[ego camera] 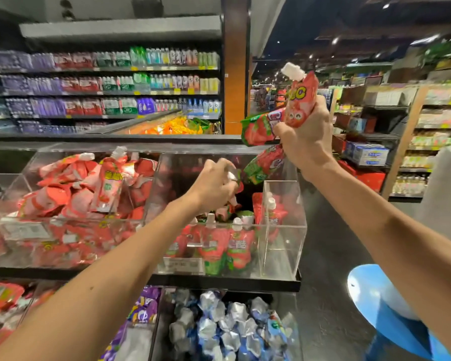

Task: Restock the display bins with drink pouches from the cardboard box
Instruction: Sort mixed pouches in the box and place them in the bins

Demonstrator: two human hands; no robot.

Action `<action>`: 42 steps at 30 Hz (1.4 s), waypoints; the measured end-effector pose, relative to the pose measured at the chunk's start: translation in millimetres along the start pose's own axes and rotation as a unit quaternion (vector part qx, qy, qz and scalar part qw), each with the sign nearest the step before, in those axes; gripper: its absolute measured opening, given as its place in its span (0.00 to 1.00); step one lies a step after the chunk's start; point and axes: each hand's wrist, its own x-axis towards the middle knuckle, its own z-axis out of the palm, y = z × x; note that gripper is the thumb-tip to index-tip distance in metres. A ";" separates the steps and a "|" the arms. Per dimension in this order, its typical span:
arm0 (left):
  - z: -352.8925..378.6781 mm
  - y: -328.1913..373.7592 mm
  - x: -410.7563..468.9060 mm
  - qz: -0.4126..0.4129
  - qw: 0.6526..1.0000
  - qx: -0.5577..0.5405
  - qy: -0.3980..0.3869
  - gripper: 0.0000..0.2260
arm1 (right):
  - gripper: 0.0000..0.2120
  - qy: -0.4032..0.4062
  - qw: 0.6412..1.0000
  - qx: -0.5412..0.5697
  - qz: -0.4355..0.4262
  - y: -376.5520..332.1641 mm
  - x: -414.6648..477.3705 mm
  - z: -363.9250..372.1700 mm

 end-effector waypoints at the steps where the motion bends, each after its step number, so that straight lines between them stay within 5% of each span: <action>1: 2.5 -3.2 5.0 0.040 0.999 0.034 -0.004 0.11 | 0.19 0.003 1.000 0.003 -0.003 -0.8 1.9 -0.6; 8: 33.2 -11.0 32.3 0.111 0.971 0.171 -0.126 0.08 | 0.17 0.013 1.000 0.015 0.003 10.7 -1.5 1.5; 12: 42.4 -24.0 46.4 0.102 0.960 0.195 -0.172 0.30 | 0.17 0.013 0.999 0.025 0.026 16.6 -5.3 4.1; 16: 25.1 -37.4 49.8 0.002 0.975 0.061 -0.213 0.41 | 0.17 0.008 0.998 0.044 0.047 16.3 -8.1 8.1; 19: 6.1 -37.6 36.7 -0.012 0.983 -0.073 -0.165 0.46 | 0.18 -0.010 0.994 0.069 0.080 10.7 -9.0 12.5; 25: -25.5 -39.3 -16.3 0.050 0.966 -0.237 -0.096 0.26 | 0.18 -0.046 0.978 0.145 0.145 -8.3 -14.9 29.4; 30: -58.3 -39.1 -57.7 0.002 0.907 -0.417 -0.064 0.25 | 0.16 -0.055 0.923 0.273 0.265 -20.1 -20.8 48.1; 34: -75.8 -30.3 -73.9 0.032 0.944 -0.323 0.064 0.20 | 0.13 -0.093 0.873 0.323 0.353 -19.7 -39.3 65.5; 37: -88.3 -29.7 -82.2 0.067 0.970 -0.215 0.087 0.15 | 0.12 -0.134 0.865 0.308 0.372 -21.3 -51.5 68.3; 39: -93.2 -31.3 -86.3 0.081 0.984 -0.123 0.101 0.16 | 0.14 -0.148 0.880 0.285 0.350 -21.8 -56.4 67.2; 42: -98.1 -33.6 -85.7 0.088 0.986 -0.029 0.140 0.17 | 0.17 -0.121 0.958 0.133 0.221 -11.5 -54.4 62.7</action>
